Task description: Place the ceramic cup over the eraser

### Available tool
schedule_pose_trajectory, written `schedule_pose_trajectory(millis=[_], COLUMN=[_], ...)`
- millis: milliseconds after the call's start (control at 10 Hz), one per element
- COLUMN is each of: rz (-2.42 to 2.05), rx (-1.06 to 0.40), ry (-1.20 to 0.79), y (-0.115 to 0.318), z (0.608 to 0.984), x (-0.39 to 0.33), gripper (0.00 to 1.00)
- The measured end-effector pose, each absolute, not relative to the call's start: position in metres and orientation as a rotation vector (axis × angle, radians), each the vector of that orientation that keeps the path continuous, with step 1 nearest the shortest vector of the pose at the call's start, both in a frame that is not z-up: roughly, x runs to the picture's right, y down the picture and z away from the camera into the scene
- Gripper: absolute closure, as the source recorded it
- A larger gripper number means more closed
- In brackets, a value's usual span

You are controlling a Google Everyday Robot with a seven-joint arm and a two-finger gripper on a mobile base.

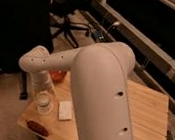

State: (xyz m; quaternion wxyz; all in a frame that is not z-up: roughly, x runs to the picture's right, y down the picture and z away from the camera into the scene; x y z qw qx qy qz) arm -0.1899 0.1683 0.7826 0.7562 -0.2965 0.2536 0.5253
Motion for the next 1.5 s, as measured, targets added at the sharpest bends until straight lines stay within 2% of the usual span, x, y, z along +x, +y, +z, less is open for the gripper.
schedule_pose_trajectory(millis=[200, 600, 800, 900, 1500], rz=[1.149, 1.153, 1.17, 1.185, 1.385], rx=[-0.7, -0.778, -0.771, -0.749, -0.494], ry=[0.567, 0.596, 0.587, 0.576, 0.484], y=[0.179, 0.186, 0.17, 0.156, 0.006], z=[0.784, 0.787, 0.787, 0.788, 0.764], x=[-0.187, -0.183, -0.182, -0.178, -0.111], gripper=[0.37, 0.76, 0.97, 1.0, 1.0])
